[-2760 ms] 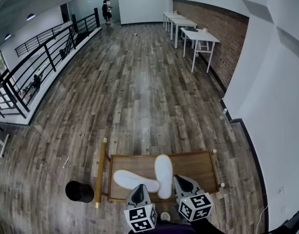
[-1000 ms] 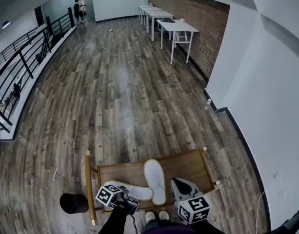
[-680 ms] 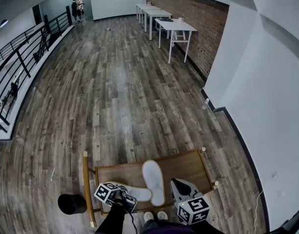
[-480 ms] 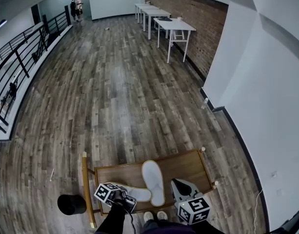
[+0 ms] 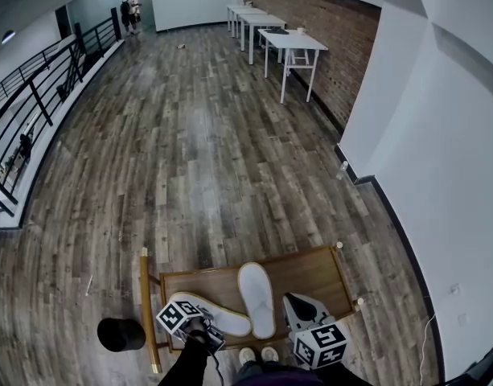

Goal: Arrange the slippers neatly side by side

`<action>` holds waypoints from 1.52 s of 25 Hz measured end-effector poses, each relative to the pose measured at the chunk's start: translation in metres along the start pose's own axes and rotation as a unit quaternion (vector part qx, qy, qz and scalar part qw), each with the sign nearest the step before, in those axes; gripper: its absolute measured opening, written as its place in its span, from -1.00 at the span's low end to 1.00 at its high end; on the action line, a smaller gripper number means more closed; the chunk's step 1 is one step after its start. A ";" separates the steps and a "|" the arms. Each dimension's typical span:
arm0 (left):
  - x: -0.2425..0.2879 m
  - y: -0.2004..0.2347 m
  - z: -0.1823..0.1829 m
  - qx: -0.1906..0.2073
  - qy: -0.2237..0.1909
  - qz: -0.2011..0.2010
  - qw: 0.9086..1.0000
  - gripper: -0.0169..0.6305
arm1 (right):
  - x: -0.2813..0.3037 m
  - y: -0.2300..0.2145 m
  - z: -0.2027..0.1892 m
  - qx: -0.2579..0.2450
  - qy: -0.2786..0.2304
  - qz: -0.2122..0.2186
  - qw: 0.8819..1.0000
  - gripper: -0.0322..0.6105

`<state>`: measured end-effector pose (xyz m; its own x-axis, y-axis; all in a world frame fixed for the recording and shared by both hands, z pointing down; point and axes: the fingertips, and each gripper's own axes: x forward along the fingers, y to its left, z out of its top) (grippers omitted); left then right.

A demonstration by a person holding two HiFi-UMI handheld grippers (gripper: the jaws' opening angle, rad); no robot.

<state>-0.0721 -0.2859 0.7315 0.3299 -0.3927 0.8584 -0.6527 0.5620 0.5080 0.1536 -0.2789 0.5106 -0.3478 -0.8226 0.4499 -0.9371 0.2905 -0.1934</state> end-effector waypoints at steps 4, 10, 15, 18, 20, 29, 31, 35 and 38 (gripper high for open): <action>-0.008 -0.009 0.002 0.067 0.015 -0.004 0.998 -0.91 | 0.001 0.007 -0.001 -0.001 -0.001 0.008 1.000 -0.90; -0.012 -0.028 0.005 0.174 0.035 -0.020 0.984 -0.91 | 0.001 0.009 -0.002 -0.002 -0.003 0.011 1.000 -0.90; -0.010 -0.047 0.000 0.264 0.064 -0.017 0.962 -0.91 | -0.003 0.006 -0.001 0.000 -0.006 0.008 1.000 -0.90; -0.007 -0.062 -0.006 0.304 0.086 -0.019 0.949 -0.91 | -0.005 0.003 -0.002 0.002 -0.006 0.006 1.000 -0.90; -0.004 -0.069 -0.010 0.316 0.098 -0.020 0.943 -0.91 | -0.006 0.003 -0.002 0.003 -0.005 0.004 1.000 -0.90; 0.026 -0.077 -0.023 0.367 0.143 0.005 0.919 -0.91 | -0.009 -0.013 -0.006 0.008 0.001 -0.018 1.000 -0.90; 0.031 -0.077 -0.024 0.379 0.150 0.013 0.913 -0.91 | -0.010 -0.017 -0.007 0.011 0.003 -0.023 1.000 -0.90; 0.036 -0.077 -0.026 0.392 0.164 0.016 0.905 -0.91 | -0.010 -0.020 -0.008 0.015 0.007 -0.030 0.999 -0.90; 0.041 -0.077 -0.028 0.400 0.176 0.022 0.899 -0.91 | -0.008 -0.022 -0.008 0.017 0.010 -0.033 0.999 -0.90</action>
<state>0.0109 -0.3244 0.7296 0.3954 -0.0496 0.9172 -0.9057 -0.1875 0.3803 0.1766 -0.2744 0.5184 -0.2865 -0.8295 0.4794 -0.9565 0.2194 -0.1921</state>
